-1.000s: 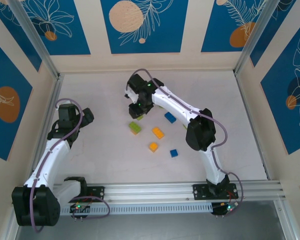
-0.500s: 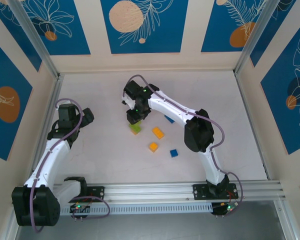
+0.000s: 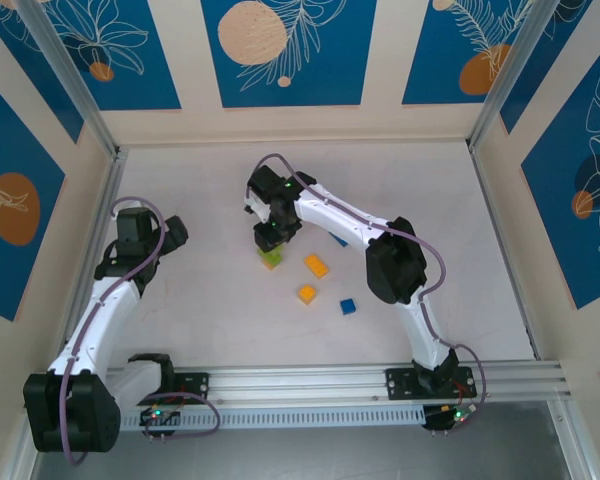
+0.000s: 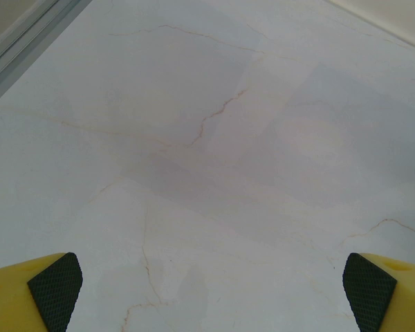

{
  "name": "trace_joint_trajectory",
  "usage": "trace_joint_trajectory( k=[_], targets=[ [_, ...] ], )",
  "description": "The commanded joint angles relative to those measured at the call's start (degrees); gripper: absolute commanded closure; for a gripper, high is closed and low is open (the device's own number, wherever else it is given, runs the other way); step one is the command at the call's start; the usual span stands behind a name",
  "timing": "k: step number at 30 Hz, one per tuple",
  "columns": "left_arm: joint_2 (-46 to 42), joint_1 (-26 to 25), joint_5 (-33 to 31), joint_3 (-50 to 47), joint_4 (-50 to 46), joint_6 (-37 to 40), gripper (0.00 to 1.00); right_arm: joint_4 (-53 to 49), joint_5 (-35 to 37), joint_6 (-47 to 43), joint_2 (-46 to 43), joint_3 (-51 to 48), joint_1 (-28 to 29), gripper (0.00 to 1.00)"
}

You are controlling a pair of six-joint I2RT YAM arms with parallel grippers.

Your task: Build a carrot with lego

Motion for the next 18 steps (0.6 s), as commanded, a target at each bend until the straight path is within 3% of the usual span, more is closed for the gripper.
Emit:
trace_joint_trajectory(
  k=[1,18],
  targets=[
    [-1.3,0.8,0.4,1.0,0.4,-0.6,0.01,0.1,-0.7,-0.5,0.9,-0.9,0.2,0.67],
    [-1.0,0.8,0.7,1.1,0.5,-0.6,0.01,0.7,0.0,-0.7,1.7,-2.8,0.6,0.67]
  ],
)
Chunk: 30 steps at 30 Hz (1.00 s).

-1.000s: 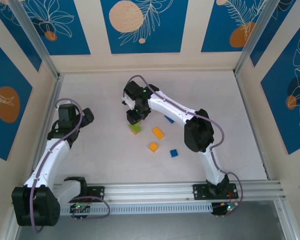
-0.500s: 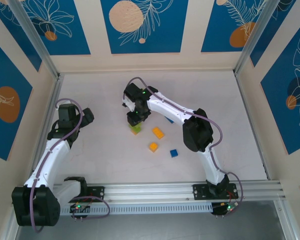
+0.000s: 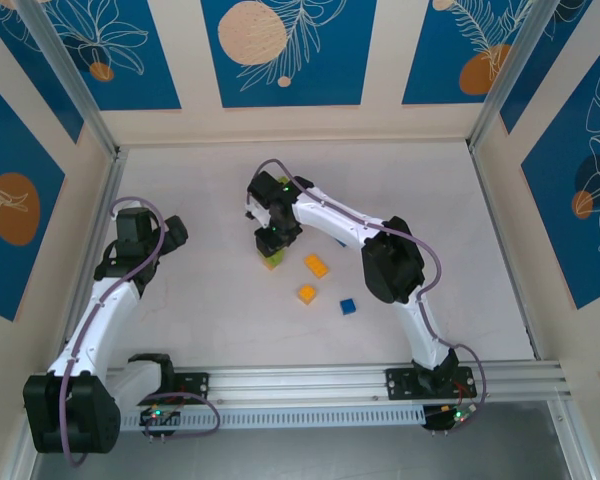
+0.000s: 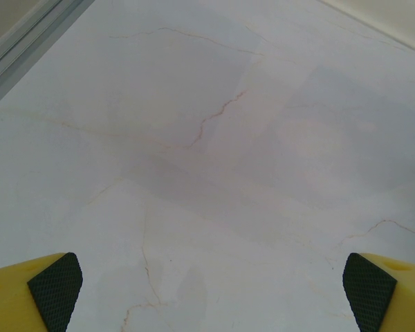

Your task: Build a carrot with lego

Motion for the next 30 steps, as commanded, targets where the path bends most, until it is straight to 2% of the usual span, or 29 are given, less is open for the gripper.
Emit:
trace_joint_trajectory(
  k=[1,30],
  targets=[
    [-0.6,0.8,0.7,1.2,0.4,-0.6,0.0,0.0,0.1,-0.6,0.8,-0.9,0.4,0.67],
    [-1.4,0.8,0.5,1.0,0.2,-0.6,0.01,-1.7,0.8,4.2,0.9,-2.5,2.4,0.67]
  ],
)
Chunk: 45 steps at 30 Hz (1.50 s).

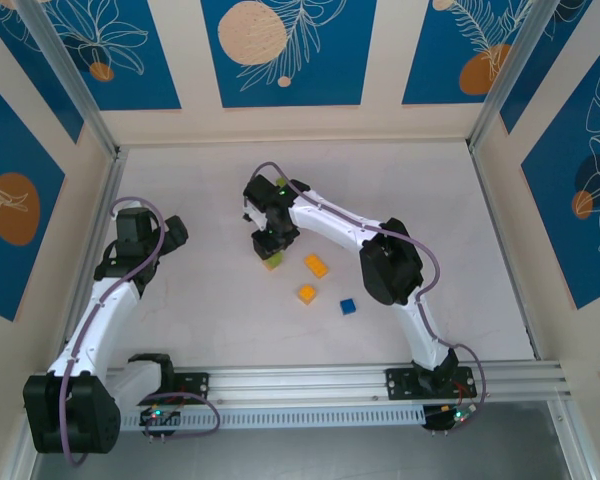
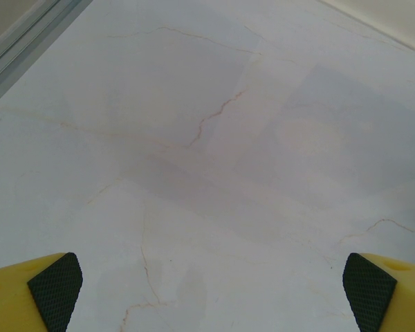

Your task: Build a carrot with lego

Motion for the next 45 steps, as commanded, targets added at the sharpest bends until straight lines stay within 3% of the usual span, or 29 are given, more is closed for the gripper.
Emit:
trace_joint_trajectory(
  k=[1,23,45],
  targets=[
    [-1.3,0.8,0.4,1.0,0.2,-0.6,0.01,-2.3,-0.4,1.5,0.9,-2.2,0.8,0.67],
    [-1.4,0.8,0.4,0.8,0.3,-0.6,0.01,-2.8,-0.1,0.7,2.7,-5.7,2.5,0.67],
    [-1.4,0.8,0.4,0.7,0.4,-0.6,0.01,-4.2,5.3,-0.6,3.6,-10.2,3.8,0.67]
  ],
)
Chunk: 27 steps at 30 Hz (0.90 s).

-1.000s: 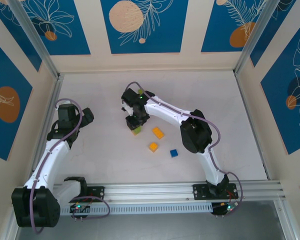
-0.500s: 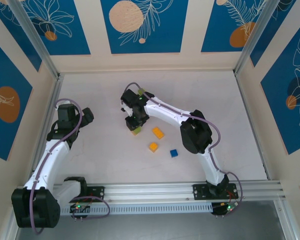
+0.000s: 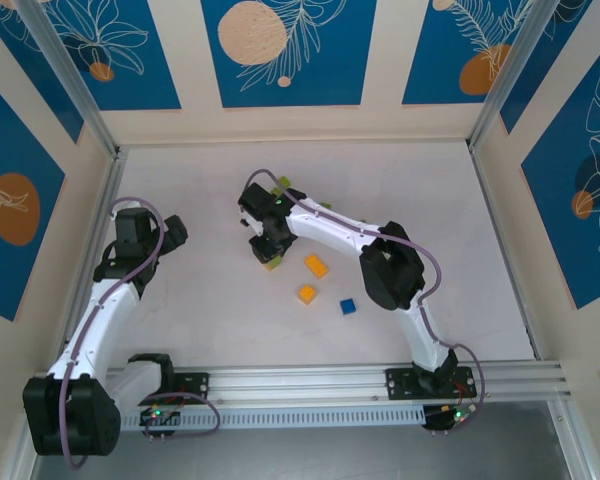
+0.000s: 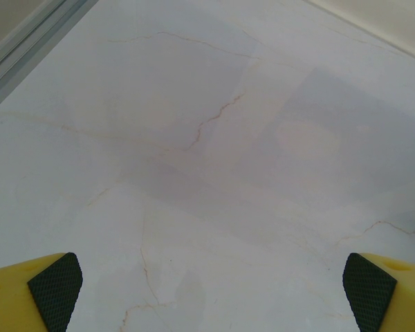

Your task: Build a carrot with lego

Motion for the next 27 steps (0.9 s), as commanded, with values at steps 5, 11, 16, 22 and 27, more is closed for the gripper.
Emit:
trace_joint_trajectory(
  k=[5,11,16,22,27],
  targets=[
    [-0.9,0.8,0.4,0.7,0.4,-0.6,0.01,-7.7,-1.2,-1.0,5.9,-6.7,1.3,0.67],
    [-1.0,0.8,0.3,0.6,0.3,-0.6,0.01,-7.3,-1.6,-1.0,5.6,-7.3,1.3,0.68],
    [-0.4,0.8,0.7,0.6,0.8,-0.7,0.01,-5.1,-4.0,-1.1,0.4,-6.7,0.0,0.68],
    [-1.1,0.8,0.3,0.8,0.5,-0.6,0.01,-5.5,-4.5,-5.6,-2.6,-2.7,-0.9,0.67],
    [-0.9,0.8,0.3,0.9,0.2,-0.6,0.01,-5.1,-4.7,-8.9,-2.7,-1.0,-1.2,0.67]
  ],
)
